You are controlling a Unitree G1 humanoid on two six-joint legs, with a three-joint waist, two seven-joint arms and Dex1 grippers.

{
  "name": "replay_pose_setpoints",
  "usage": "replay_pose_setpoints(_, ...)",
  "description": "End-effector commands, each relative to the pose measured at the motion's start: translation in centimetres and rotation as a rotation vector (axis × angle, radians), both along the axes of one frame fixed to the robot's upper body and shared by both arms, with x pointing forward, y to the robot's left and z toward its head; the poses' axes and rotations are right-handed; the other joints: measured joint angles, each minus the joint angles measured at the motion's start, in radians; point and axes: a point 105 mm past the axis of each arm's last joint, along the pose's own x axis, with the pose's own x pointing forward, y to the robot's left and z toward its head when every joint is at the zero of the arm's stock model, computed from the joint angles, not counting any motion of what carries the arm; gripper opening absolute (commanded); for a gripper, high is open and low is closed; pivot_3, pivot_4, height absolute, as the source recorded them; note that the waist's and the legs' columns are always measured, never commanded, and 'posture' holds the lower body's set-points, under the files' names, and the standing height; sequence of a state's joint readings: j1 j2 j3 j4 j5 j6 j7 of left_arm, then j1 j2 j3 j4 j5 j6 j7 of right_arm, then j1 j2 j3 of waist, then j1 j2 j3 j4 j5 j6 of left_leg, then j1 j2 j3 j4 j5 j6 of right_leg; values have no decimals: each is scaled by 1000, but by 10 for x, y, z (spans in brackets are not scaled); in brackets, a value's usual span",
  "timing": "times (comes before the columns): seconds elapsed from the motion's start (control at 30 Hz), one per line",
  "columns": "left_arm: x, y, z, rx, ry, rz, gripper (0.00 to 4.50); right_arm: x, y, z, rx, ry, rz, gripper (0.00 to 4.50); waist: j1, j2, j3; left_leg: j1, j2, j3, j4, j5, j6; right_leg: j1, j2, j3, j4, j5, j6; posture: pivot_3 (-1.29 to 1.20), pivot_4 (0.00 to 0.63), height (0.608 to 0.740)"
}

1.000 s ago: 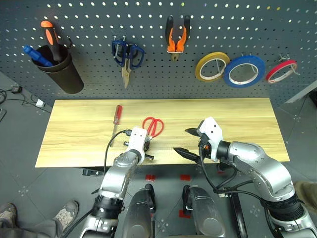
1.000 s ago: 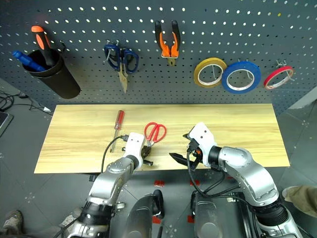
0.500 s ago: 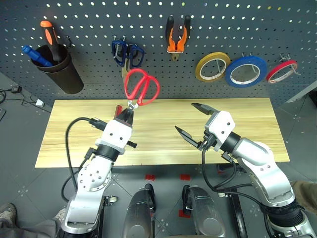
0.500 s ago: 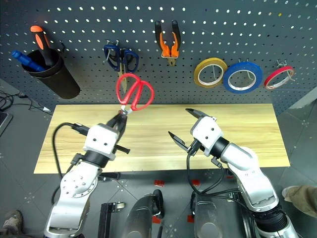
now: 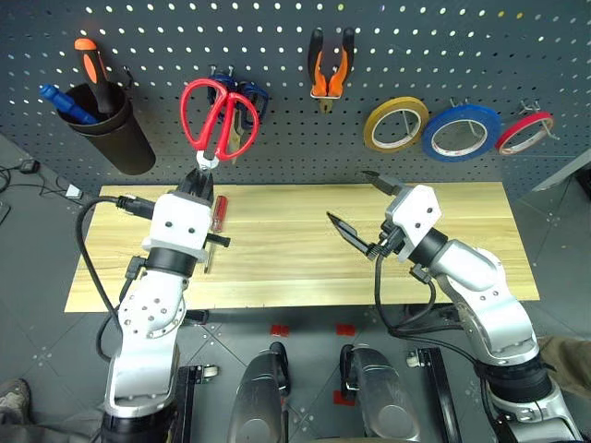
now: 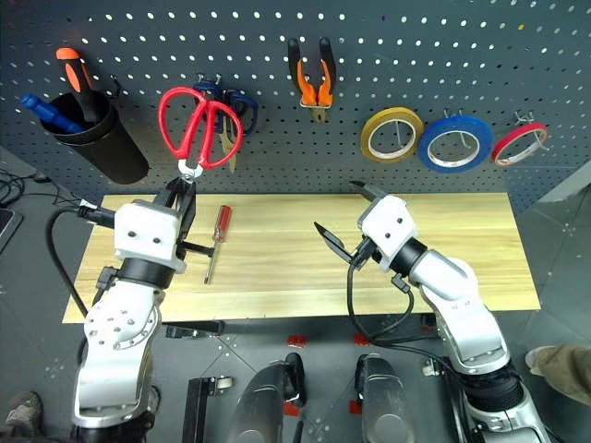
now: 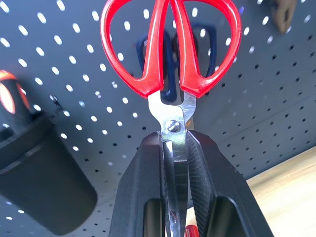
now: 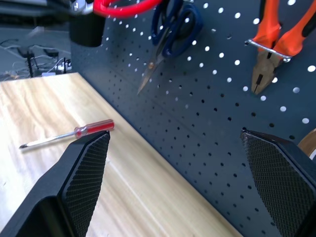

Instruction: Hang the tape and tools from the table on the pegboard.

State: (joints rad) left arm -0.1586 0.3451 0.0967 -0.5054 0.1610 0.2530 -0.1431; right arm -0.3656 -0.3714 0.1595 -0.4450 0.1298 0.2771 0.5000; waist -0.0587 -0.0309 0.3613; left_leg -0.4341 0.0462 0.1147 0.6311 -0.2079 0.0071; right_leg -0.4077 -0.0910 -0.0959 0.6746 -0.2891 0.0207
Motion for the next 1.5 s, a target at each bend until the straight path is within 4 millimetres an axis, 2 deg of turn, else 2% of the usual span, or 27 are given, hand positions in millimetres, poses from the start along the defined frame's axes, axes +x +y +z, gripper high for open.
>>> replay_pose_setpoints(0.03, 8, -3, 4, 9, -26, -26, 338, -3, 5, 20, 40, -71, 24, 4500, -1, 0, 0, 0, 0, 0, 0, 0, 0, 0, 0, 0, 0, 0, 0, -190, 336, 740)
replay_pose_setpoints(0.13, 19, -7, -3, 19, 5, -60, 338, -5, 12, 38, 91, -97, 54, 4500, -4, 0, 0, 0, 0, 0, 0, 0, 0, 0, 0, 0, 0, 0, 0, -194, 335, 740)
replay_pose_setpoints(0.3, 29, -16, -10, 33, 43, -106, 338, -11, 21, 49, 132, -89, 104, 4500, -7, 0, 0, 0, 0, 0, 1, 0, 0, 0, 0, 0, 1, 0, 0, -203, 332, 740)
replay_pose_setpoints(0.37, 33, -16, -21, -7, 103, -121, 1070, -12, 23, 47, 130, -75, 114, 4500, -7, 0, 0, 0, 0, 0, 1, 0, 0, 0, 0, 0, 0, 0, 0, -210, 333, 740)
replay_pose_setpoints(0.47, 35, -18, -36, -22, 183, -139, 1938, -13, 25, 42, 121, -52, 120, 4500, -9, 0, 0, 0, 0, 0, 2, 0, 0, 0, -1, 0, 1, 0, 0, -209, 327, 740)
replay_pose_setpoints(0.5, 35, -20, -48, -44, 250, -157, 2199, -13, 26, 38, 114, -38, 120, 4500, -10, 0, 0, 0, 0, 0, 3, 0, 0, 0, -1, 0, 2, 0, 0, -209, 327, 740)
replay_pose_setpoints(0.53, 34, -12, -80, -111, 398, -125, 2517, -11, 27, 31, 104, -8, 101, 4500, -11, 0, -1, 0, 0, 0, 3, 0, 0, 0, -1, 0, 2, 0, 0, -209, 327, 740)
replay_pose_setpoints(0.57, 31, -7, -102, -160, 505, -100, 2849, -10, 27, 25, 97, 13, 86, 4500, -14, 0, -2, 0, 0, 0, 3, 0, 0, 0, 0, 0, 3, 0, 0, -204, 327, 740)
replay_pose_setpoints(0.63, 21, 6, -134, -267, 659, -45, 3428, -5, 28, 15, 91, 79, 44, 4500, -24, -1, -2, 1, 0, 0, 3, 0, 0, 1, 0, 1, 3, 0, 0, -204, 327, 740)
replay_pose_setpoints(0.7, 11, 19, -149, -385, 747, -15, 3428, -3, 33, 4, 103, 186, 24, 4500, -32, -1, -2, 1, 1, 0, 4, 0, 0, 0, 0, 1, 4, 0, 0, -204, 332, 740)
replay_pose_setpoints(0.8, 16, 48, -141, -494, 744, 48, 3428, -4, 43, -4, 156, 354, 28, 4500, -29, -1, -2, 1, 2, -2, 5, 2, -3, -1, 1, -1, 7, 0, 0, -194, 342, 740)
replay_pose_setpoints(0.93, 32, 84, -125, -520, 715, 119, 3428, -4, 57, 0, 152, 408, 34, 4500, -26, -1, -2, 1, 3, -4, 5, 4, -2, 0, 2, -2, 9, 2, -3, -188, 369, 740)
replay_pose_setpoints(1.03, 46, 99, -118, -488, 726, 145, 3428, -3, 68, 2, 136, 440, 44, 4500, -25, -1, -2, 1, 1, -2, 6, 5, -1, 0, 1, 0, 7, 3, -2, -181, 390, 740)
replay_pose_setpoints(1.2, 70, 101, -113, -428, 770, 103, 3428, -3, 75, 6, 104, 442, 55, 4500, -20, -5, 7, 0, 1, -1, 3, 5, -1, -2, 1, 0, 6, 3, -2, -172, 425, 740)
replay_pose_setpoints(1.33, 90, 97, -109, -449, 787, 74, 3428, -7, 82, 8, 67, 422, 86, 4500, -19, -8, 18, 0, 1, 0, 2, 5, -1, -3, 0, 1, 5, 2, -2, -180, 437, 740)
replay_pose_setpoints(1.5, 101, 93, -116, -494, 831, 58, 3428, -12, 87, 9, 48, 420, 117, 4500, -25, -10, 21, -1, 1, 3, 0, 5, -1, -6, 0, 3, 5, 2, -2, -196, 442, 740)
